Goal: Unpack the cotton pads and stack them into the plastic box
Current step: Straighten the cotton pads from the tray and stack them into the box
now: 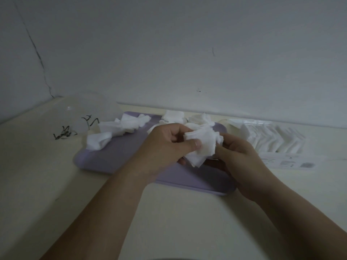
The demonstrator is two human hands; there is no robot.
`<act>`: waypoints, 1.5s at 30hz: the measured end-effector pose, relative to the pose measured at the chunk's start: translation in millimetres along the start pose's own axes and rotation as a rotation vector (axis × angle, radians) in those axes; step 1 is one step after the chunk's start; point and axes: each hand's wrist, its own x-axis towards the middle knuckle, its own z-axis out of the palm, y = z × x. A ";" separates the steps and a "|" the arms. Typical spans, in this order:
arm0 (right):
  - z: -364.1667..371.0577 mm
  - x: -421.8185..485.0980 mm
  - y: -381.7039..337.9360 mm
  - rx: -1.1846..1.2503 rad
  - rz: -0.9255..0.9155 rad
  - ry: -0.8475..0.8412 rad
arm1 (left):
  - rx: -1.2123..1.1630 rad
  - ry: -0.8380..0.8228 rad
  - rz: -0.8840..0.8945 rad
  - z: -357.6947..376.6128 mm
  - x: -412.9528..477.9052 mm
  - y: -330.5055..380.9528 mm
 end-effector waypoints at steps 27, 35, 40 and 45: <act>-9.3 7.6 2.6 0.135 -0.036 0.287 | 0.010 0.103 -0.018 -8.4 6.2 -5.1; -5.8 2.6 4.7 -0.050 -0.086 0.135 | -0.087 -0.118 0.027 0.0 -2.0 2.4; -2.2 1.6 5.4 -0.045 -0.053 0.075 | 0.015 0.070 0.036 7.1 0.0 -1.2; 1.3 -0.8 0.7 -0.040 -0.044 0.042 | 0.098 0.138 0.024 10.5 2.0 -7.6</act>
